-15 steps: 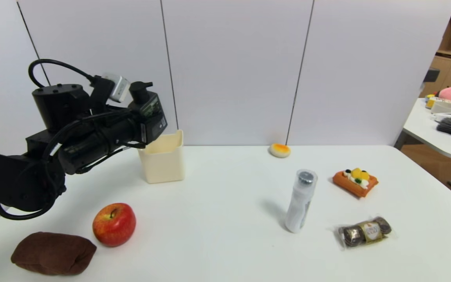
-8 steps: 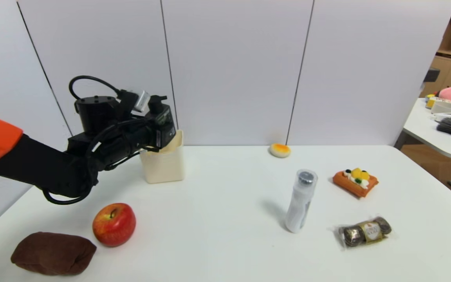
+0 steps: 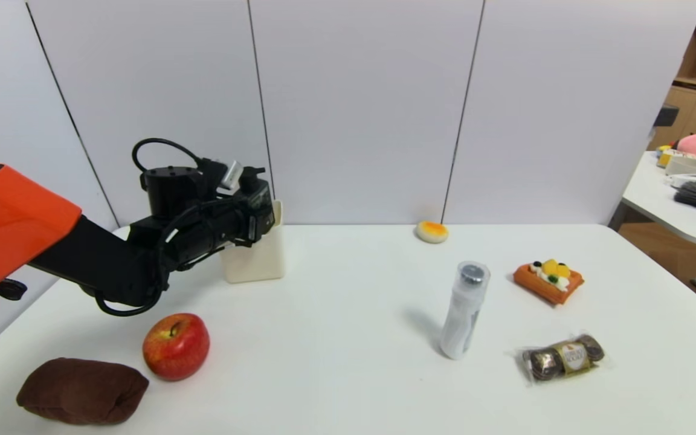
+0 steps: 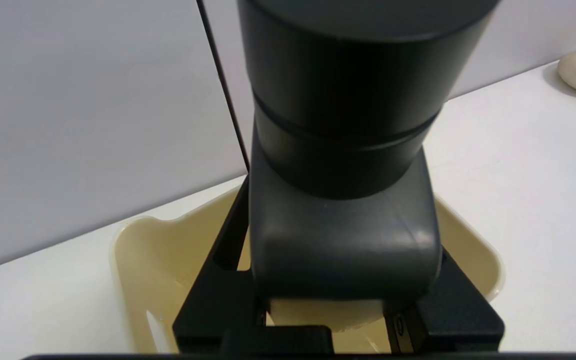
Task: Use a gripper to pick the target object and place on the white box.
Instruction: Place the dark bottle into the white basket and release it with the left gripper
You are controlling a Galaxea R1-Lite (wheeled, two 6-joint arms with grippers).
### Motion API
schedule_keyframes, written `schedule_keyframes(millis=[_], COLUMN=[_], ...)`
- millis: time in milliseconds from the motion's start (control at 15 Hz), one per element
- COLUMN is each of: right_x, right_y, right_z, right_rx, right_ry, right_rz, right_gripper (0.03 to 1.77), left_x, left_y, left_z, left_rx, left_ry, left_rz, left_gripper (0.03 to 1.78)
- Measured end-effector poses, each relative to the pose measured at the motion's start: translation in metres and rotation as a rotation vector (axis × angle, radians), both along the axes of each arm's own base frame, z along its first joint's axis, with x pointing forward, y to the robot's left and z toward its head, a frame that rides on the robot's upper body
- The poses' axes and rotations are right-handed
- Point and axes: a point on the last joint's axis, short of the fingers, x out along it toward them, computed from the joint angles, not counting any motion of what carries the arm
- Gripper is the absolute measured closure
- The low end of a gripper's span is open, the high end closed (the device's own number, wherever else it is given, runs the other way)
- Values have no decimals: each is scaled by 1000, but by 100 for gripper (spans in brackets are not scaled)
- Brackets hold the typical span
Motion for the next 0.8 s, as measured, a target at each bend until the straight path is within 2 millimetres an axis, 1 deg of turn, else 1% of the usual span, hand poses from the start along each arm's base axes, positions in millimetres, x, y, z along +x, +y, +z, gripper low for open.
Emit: schedule_keyframes(millis=[200, 333, 533, 667, 800], right_x=[0, 0, 0, 0, 0], right_y=[0, 0, 0, 0, 0], right_z=[0, 0, 0, 0, 0], right_rx=[-1, -1, 0, 0, 0], right_ry=[0, 0, 0, 0, 0], right_rz=[0, 0, 1, 0, 0], right_gripper=[9, 9, 9, 9, 9], left_x=[2, 2, 1, -1, -6], left_y=[0, 0, 0, 0, 1], left_z=[-3, -4, -2, 2, 14], left_rx=[1, 0, 0, -2, -9], left_ry=[7, 7, 4, -2, -29], left_rz=[-1, -1, -2, -2, -1], left_gripper=[119, 96, 69, 56, 45])
